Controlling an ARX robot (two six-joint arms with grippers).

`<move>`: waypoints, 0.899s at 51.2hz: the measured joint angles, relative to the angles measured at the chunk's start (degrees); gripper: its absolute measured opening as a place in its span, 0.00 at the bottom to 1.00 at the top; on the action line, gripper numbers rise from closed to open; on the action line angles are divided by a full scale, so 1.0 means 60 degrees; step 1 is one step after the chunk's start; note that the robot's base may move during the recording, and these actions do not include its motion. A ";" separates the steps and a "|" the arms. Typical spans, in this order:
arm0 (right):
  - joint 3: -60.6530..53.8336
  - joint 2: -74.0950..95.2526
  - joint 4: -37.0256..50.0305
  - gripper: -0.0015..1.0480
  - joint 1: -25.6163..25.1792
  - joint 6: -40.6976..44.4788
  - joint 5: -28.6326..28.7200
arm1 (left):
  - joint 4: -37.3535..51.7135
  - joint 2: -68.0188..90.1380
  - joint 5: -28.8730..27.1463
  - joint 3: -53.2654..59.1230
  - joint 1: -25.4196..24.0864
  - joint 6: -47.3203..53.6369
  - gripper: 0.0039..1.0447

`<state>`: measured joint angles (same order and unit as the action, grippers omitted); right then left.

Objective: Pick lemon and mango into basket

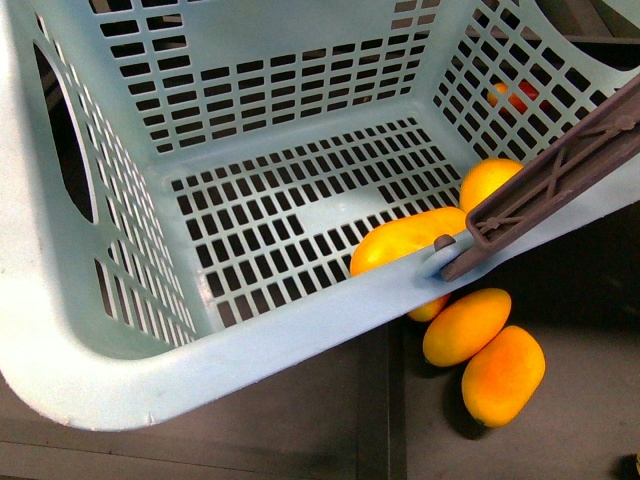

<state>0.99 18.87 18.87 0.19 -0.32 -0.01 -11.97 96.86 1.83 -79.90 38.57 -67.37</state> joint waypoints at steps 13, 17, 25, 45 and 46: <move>0.0000 -0.0838 -0.0834 0.02 0.0000 0.0000 0.0000 | 0.0000 0.0000 0.0004 0.0000 0.0000 0.0000 0.04; 0.0000 -0.1096 -0.1082 0.02 0.0000 0.0000 0.0000 | 0.0000 0.0000 0.0011 0.0000 0.0000 0.0000 0.04; 0.0000 -0.1435 -0.1428 0.02 0.0000 0.0000 0.0000 | 0.0004 0.0000 0.0011 0.0000 0.0000 0.0000 0.04; 0.0004 -0.3078 -0.3129 0.05 0.0000 0.0018 0.0000 | 0.0000 0.0000 0.0015 0.0000 0.0000 -0.0011 0.04; 0.0004 -0.3078 -0.3129 0.11 0.0000 0.0022 0.0000 | 0.0000 0.0000 0.0015 0.0000 0.0000 -0.0033 0.04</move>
<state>1.02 0.40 0.10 0.19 -0.19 -0.01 -11.97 96.86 1.91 -79.90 38.57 -67.57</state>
